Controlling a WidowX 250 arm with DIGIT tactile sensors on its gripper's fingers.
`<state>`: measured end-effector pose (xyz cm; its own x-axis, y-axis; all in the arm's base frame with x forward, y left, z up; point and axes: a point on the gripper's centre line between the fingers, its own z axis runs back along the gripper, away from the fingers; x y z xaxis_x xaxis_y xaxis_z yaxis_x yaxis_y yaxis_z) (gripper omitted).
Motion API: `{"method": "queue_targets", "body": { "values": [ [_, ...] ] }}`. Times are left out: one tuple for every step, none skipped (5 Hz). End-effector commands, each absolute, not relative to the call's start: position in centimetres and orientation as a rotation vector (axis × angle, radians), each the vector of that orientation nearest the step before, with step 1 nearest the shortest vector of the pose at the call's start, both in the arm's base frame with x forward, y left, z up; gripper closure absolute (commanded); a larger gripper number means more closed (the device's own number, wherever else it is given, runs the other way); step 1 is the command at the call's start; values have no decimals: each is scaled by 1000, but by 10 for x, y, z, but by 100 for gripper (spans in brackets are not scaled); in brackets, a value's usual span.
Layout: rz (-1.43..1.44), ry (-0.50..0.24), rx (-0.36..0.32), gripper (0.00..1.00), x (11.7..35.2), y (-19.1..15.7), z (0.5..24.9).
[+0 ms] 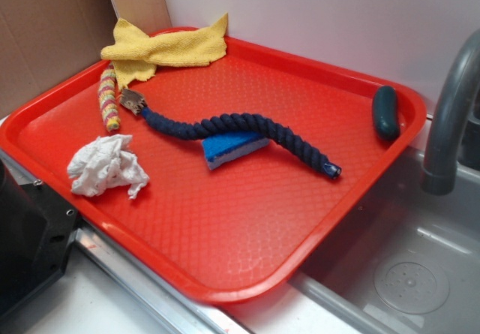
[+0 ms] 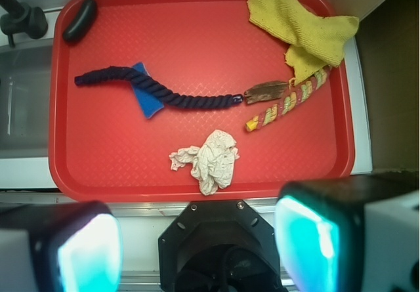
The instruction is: Grab the plastic pickle.
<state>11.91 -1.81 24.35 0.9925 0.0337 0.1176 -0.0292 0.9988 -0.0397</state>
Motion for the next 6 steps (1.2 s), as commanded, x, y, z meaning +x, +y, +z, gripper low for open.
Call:
{"method": "queue_targets", "body": {
  "values": [
    [32,-119,-38,0,119,-18,244],
    [193,-61,95,0,157,-41,194],
    [337,-225,-15,0,214,-77,159],
    [557,-249,-58,0,248,-76,149],
    [557,-249,-58,0,248,-76,149],
    [557,-249,-58,0,248,-76,149]
  ]
}}
